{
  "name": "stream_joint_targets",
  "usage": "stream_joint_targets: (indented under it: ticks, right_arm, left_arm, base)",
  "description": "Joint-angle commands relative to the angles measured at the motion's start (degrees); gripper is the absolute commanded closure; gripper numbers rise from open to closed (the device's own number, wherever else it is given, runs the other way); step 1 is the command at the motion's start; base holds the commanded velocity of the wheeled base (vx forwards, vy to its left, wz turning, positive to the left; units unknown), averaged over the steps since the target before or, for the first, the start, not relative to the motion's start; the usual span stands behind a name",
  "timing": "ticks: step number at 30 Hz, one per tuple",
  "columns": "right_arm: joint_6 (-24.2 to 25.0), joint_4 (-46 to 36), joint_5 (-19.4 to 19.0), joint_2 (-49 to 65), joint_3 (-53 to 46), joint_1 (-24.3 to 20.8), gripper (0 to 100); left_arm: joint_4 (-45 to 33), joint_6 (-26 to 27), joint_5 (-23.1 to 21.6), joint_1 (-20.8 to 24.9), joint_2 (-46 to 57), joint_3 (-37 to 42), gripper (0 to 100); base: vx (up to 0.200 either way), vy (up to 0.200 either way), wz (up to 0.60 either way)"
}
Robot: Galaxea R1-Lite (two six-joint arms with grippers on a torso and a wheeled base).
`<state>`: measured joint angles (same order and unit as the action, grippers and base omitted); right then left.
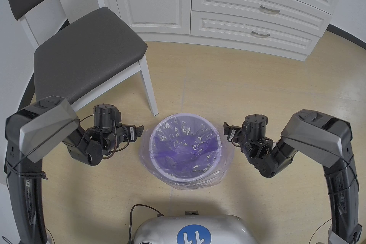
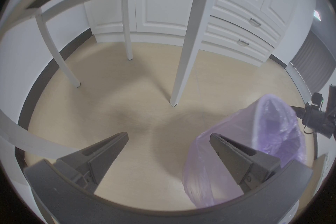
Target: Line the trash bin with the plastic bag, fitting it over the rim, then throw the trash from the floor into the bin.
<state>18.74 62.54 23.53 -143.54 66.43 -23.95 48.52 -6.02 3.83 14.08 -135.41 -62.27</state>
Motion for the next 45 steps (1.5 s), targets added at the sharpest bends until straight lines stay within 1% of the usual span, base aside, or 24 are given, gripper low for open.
stream_joint_targets:
  ticks: [1, 2, 6, 7, 8, 9, 11, 12, 14, 15, 17, 19, 24, 25, 27, 29, 31, 33, 34, 38, 40, 41, 42, 45]
  right_arm:
    - [-5.03, -0.57, 0.29, 11.88, -8.77, -2.06, 0]
    - [-6.17, -0.49, 0.55, 12.59, -9.82, -2.32, 0]
    - [-10.21, 0.04, 3.54, 15.66, -14.22, -4.7, 0]
    - [-11.18, 0.22, 3.81, 16.63, -15.19, -5.14, 0]
    - [-11.18, 0.22, 3.81, 16.63, -15.19, -5.14, 0]
    - [-13.38, 0.39, 4.07, 19.0, -17.65, -5.58, 0]
    - [-15.48, 0.66, 4.07, 21.11, -19.58, -5.4, 0]
    - [-16.63, 0.92, 4.07, 21.99, -20.46, -5.05, 0]
    - [-18.3, 1.53, 4.16, 23.31, -21.78, -4.87, 0]
    - [-20.23, 2.77, 4.25, 24.63, -23.36, -4.7, 0]
    - [-23.66, 5.49, 4.25, 26.39, -25.82, -4.7, 0]
    - [-27.09, 8.92, 4.16, 27.88, -28.02, -4.61, 0]
    - [-35.26, 19.02, 3.98, 29.64, -33.12, -2.94, 0]
    - [-35.52, 19.2, 3.98, 29.64, -33.2, -2.85, 0]
    - [-39.3, 23.42, 3.81, 29.64, -34.79, -1.09, 0]
    - [-40.8, 24.83, 3.45, 29.64, -35.14, -0.13, 0]
    - [-41.15, 25.0, 3.37, 29.73, -34.96, 0.4, 0]
    - [-41.15, 25.09, 3.28, 29.73, -34.96, 0.66, 0]
    - [-41.24, 25.09, 3.28, 29.99, -34.96, 0.75, 0]
    - [-41.24, 25.09, 3.28, 30.17, -34.96, 0.75, 0]
    - [-41.24, 25.09, 3.28, 30.34, -34.96, 0.75, 0]
    - [-41.24, 25.09, 3.28, 30.34, -34.96, 0.75, 0]
    - [-41.24, 25.09, 3.28, 30.34, -34.96, 0.75, 0]
    - [-41.24, 25.09, 3.28, 29.99, -34.87, 0.75, 0]
  left_arm:
    - [0.08, 2.51, -1.63, 0.95, 10.87, 7.51, 0]
    - [0.17, 2.86, -1.54, 1.56, 11.49, 8.13, 0]
    - [2.02, 3.47, -1.63, 4.64, 14.83, 12.17, 0]
    - [2.72, 3.47, -1.63, 5.7, 15.79, 13.23, 0]
    - [2.72, 3.47, -1.63, 5.7, 15.79, 13.23, 0]
    - [3.51, 3.82, -1.63, 8.6, 17.29, 15.42, 0]
    - [3.42, 4.97, -1.54, 11.06, 17.02, 15.86, 0]
    - [3.16, 6.46, -1.45, 12.02, 16.41, 15.34, 0]
    - [2.63, 9.54, -1.19, 12.55, 14.56, 14.02, 0]
    - [2.02, 13.05, -0.66, 12.81, 12.54, 12.26, 0]
    - [0.61, 18.33, 1.27, 12.81, 10.43, 10.15, 0]
    - [-1.5, 21.32, 3.12, 13.43, 8.76, 8.13, 0]
    - [-5.98, 22.99, 5.14, 15.63, 3.67, 1.89, 0]
    - [-6.07, 22.99, 5.14, 15.71, 3.49, 1.63, 0]
    - [-7.03, 24.92, 5.75, 16.51, 0.33, -2.15, 0]
    - [-7.3, 27.64, 7.16, 16.59, -2.14, -5.32, 0]
    - [-6.86, 29.23, 8.65, 16.77, -4.95, -8.39, 0]
    - [-6.59, 29.66, 9.44, 17.21, -6.09, -9.71, 0]
    - [-6.86, 30.02, 10.5, 17.74, -7.67, -11.91, 0]
    - [-6.51, 30.9, 11.9, 18.0, -9.69, -14.99, 0]
    - [-5.28, 31.69, 14.54, 18.0, -11.72, -18.5, 0]
    - [-5.28, 31.69, 14.54, 18.0, -11.72, -18.5, 0]
    - [-2.46, 31.6, 15.86, 18.26, -12.59, -20.52, 0]
    - [1.23, 31.42, 16.21, 18.44, -13.91, -23.16, 0]
  base:
    - [0.0, 0.0, 0.0]
    - [0.0, 0.0, 0.0]
    - [0.0, 0.0, 0.0]
    - [0.0, 0.0, 0.0]
    - [0.0, 0.0, 0.0]
    - [0.0, 0.0, 0.0]
    - [0.0, 0.0, 0.0]
    - [0.0, 0.0, 0.0]
    - [0.0, 0.0, 0.0]
    - [0.0, 0.0, 0.0]
    - [0.0, 0.0, 0.0]
    - [0.0, 0.0, 0.0]
    - [0.0, 0.0, 0.0]
    - [0.0, 0.0, 0.0]
    - [0.0, 0.0, 0.0]
    - [0.0, 0.0, 0.0]
    - [0.0, 0.0, 0.0]
    - [0.0, 0.0, 0.0]
    - [0.0, 0.0, 0.0]
    - [0.0, 0.0, 0.0]
    - [0.0, 0.0, 0.0]
    - [0.0, 0.0, 0.0]
    - [0.0, 0.0, 0.0]
    - [0.0, 0.0, 0.0]
